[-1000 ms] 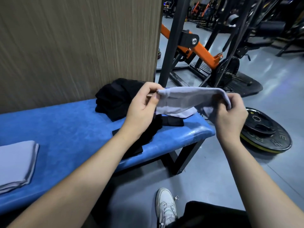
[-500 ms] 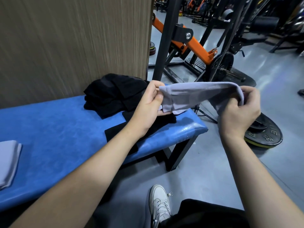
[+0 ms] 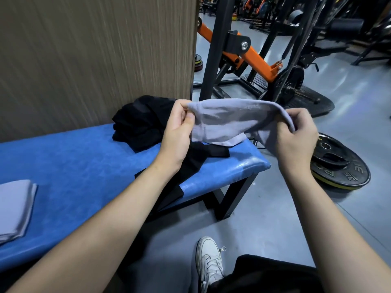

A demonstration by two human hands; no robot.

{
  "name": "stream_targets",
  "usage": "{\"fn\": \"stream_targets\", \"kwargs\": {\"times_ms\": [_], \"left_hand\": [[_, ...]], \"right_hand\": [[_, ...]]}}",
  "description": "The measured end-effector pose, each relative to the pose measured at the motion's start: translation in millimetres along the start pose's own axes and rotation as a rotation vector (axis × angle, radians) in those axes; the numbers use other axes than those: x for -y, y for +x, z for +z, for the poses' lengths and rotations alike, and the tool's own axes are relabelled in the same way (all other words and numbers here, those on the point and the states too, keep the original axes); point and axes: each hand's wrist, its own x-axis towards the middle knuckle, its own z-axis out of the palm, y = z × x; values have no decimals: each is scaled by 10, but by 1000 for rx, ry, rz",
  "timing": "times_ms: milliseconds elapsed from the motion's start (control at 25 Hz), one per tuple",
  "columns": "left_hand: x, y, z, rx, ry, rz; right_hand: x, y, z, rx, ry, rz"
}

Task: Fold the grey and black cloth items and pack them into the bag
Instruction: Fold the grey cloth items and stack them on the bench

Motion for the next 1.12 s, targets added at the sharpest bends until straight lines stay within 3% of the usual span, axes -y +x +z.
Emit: {"fn": "stream_targets", "kwargs": {"times_ms": [120,280,760,920,1120], "left_hand": [[-46,-57,-283,-121,251,40],[-68,-210,-711,-168,461,28],[-550,-743,-2068,-54,825,50],[-634,-959,-2424,-100,839,-112],[-607,-1243,-2770,-128,945,-256]], "right_hand": [[45,-100,131,230,-60,51],[141,-239,355,479,-66,183],[767,-705,1135,996,228,290],[904,-829,1280,1184,438,425],[997,-999,1521,1228,395,379]]}}
